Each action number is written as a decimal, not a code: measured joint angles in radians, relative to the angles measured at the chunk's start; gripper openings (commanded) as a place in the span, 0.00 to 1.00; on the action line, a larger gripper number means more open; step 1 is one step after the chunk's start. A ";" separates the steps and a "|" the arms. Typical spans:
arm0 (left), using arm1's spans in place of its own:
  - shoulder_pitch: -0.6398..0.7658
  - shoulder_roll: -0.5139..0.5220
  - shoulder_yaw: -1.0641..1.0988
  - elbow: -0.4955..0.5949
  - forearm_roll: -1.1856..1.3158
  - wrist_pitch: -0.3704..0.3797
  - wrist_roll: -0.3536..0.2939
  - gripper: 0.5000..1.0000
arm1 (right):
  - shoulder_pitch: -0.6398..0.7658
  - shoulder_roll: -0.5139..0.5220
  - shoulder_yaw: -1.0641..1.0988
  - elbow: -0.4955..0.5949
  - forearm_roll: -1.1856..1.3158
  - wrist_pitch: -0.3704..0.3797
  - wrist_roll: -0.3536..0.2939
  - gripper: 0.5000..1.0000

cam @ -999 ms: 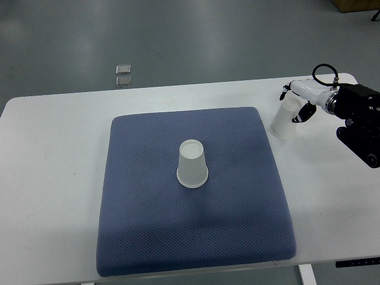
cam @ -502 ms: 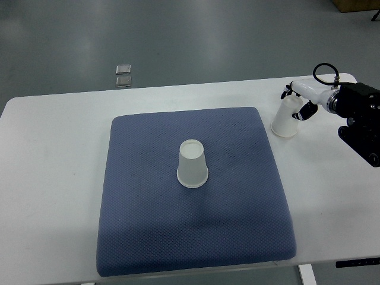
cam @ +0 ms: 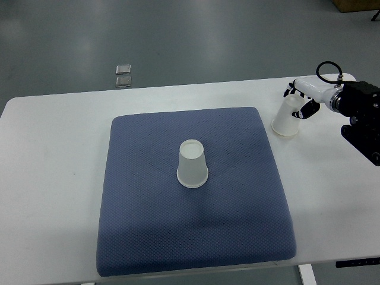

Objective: Stack paper cups
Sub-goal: 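Close the right hand's fingers around the white cup, then lift the white cup up off the table with the right hand, then carry the cup over the cup on the pad and lower it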

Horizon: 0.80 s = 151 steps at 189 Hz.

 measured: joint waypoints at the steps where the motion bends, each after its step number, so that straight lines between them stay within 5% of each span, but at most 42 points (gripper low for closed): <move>1: 0.000 0.000 0.000 0.000 0.000 0.000 0.000 1.00 | 0.000 -0.001 0.000 0.000 0.000 0.000 0.000 0.00; 65: 0.000 0.000 0.000 0.000 0.000 0.000 0.000 1.00 | 0.077 -0.068 0.012 0.071 0.059 0.013 0.021 0.00; 151: 0.000 0.000 0.000 0.000 0.000 0.000 0.000 1.00 | 0.278 -0.171 0.016 0.377 0.443 0.243 0.022 0.00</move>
